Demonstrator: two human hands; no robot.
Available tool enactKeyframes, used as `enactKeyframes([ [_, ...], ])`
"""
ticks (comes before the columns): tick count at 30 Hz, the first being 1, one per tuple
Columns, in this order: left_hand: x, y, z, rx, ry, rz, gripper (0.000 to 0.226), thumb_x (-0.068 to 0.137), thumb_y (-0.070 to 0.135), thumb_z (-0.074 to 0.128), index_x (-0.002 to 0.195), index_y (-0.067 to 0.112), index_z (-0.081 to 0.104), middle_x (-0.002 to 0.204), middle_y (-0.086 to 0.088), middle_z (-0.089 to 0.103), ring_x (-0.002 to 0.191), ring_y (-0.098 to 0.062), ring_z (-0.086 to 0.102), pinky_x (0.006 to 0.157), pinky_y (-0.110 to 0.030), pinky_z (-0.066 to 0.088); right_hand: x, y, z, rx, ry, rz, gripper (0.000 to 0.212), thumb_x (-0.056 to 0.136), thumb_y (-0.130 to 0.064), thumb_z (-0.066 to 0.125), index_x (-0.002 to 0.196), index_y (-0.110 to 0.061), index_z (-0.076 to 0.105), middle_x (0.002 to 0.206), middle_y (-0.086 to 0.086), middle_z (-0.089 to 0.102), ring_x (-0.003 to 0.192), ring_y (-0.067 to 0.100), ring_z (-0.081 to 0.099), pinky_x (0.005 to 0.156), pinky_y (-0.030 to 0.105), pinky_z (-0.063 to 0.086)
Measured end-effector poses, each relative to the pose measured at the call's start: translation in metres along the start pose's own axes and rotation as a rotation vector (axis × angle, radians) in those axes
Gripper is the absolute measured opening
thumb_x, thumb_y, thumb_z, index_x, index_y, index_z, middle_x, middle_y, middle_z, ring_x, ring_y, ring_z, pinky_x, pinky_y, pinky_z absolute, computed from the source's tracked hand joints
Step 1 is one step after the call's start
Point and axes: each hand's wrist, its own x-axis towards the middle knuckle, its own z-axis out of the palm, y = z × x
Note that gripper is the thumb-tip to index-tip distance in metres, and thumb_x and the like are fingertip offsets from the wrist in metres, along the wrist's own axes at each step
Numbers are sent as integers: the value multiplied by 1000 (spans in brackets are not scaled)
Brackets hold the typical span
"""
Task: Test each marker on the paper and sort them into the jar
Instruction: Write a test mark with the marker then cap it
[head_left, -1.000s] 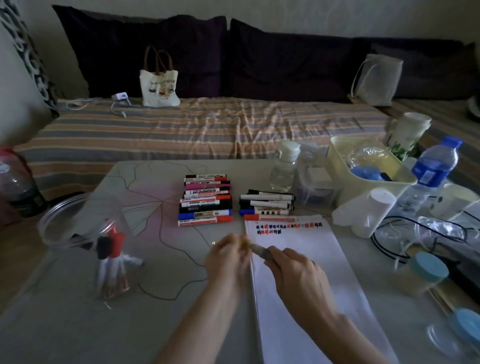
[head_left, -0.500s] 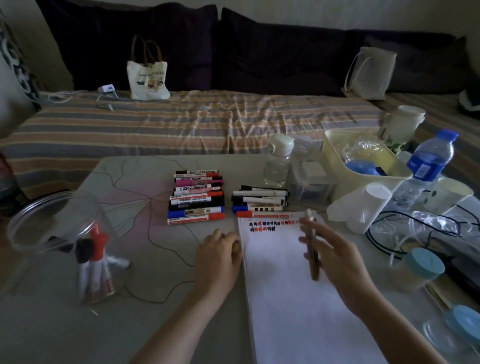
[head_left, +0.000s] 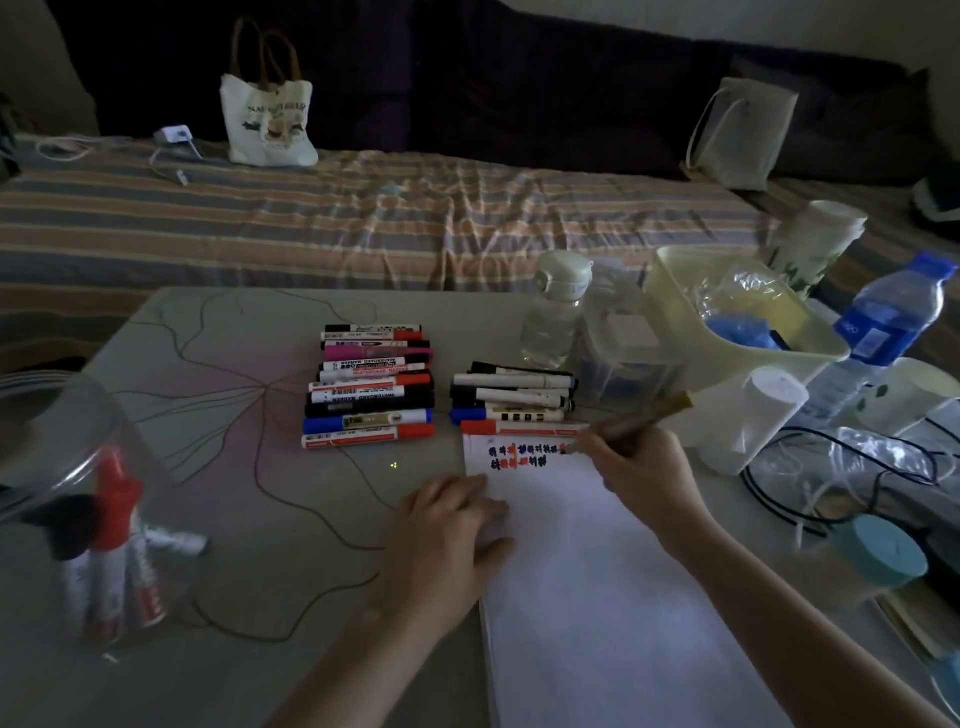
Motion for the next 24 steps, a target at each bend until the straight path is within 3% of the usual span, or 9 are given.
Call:
enactKeyframes([
  [5,2,-2,2,-38,43,2,44,84,55,53,123,35,63,143,13,47,132,-14,37,108,-32,28,14,23,26,-129,132,-76,22,86,-34,68,72,-17,67,61,-6,65,55,2,58,47,10,38],
  [9,2,-1,1,-54,60,1,42,86,52,60,124,34,63,144,14,45,133,-13,34,108,-29,24,11,35,30,-109,237,-86,26,88,-38,65,73,-17,63,68,-5,66,66,12,61,54,21,42],
  [17,2,1,-1,-57,55,-24,40,83,51,63,118,33,67,140,12,50,130,-16,40,105,-30,29,9,36,29,-110,213,-117,26,88,-35,68,77,-12,68,68,-7,65,59,2,56,50,7,39],
  [24,2,2,-3,-64,18,-27,43,88,53,58,127,37,60,146,17,41,134,-10,31,108,-26,21,11,41,33,-94,206,-154,22,87,-32,69,76,-13,64,68,-1,66,60,12,58,52,16,42],
])
